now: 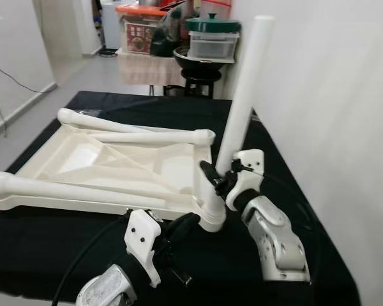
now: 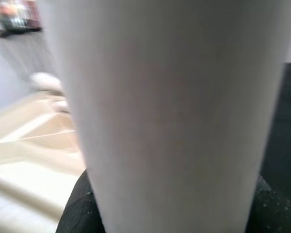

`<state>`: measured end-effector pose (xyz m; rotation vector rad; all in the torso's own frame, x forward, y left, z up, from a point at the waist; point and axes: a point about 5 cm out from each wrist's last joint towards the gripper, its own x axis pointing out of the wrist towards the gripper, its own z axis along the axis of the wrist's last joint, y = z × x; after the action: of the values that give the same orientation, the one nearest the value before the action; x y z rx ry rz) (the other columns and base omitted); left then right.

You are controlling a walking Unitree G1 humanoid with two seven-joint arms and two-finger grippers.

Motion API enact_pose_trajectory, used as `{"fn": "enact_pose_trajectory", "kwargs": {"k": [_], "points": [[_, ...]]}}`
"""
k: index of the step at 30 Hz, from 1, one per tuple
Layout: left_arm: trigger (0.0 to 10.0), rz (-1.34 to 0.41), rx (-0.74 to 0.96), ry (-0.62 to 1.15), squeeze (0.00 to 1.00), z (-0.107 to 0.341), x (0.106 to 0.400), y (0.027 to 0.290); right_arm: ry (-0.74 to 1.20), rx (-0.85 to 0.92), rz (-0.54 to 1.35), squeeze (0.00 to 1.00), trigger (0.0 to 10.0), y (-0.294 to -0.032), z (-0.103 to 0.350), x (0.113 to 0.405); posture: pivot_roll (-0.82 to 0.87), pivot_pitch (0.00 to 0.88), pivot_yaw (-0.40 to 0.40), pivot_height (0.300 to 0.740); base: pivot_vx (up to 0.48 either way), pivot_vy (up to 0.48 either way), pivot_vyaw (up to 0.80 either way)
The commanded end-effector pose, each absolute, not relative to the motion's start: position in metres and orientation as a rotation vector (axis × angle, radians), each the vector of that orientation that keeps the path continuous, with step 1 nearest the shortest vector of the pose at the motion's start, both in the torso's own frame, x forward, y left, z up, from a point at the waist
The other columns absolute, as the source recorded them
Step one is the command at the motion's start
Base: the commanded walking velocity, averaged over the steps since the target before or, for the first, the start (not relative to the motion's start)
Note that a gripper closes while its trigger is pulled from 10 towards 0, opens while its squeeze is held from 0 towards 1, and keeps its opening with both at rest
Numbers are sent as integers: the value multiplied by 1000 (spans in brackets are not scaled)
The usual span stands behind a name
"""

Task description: Building children table

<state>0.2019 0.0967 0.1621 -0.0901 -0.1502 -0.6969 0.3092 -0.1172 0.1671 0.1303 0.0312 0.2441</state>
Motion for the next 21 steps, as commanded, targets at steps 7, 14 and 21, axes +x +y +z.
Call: {"fn": "enact_pose_trajectory", "kwargs": {"k": [7,14,21], "points": [[10000,-704,-87,-151,0,163,204,96,133,70,252,0,10000,-112,156,315,-9,0,-102,740,0,0,0],[10000,-707,-92,-150,0,162,205,94,52,117,457,1000,10000,-106,184,328,-8,0,-97,740,0,0,0],[10000,-692,-80,-153,0,162,204,97,-19,-32,929,0,10000,-116,196,331,4,0,-96,740,0,0,0]]}}
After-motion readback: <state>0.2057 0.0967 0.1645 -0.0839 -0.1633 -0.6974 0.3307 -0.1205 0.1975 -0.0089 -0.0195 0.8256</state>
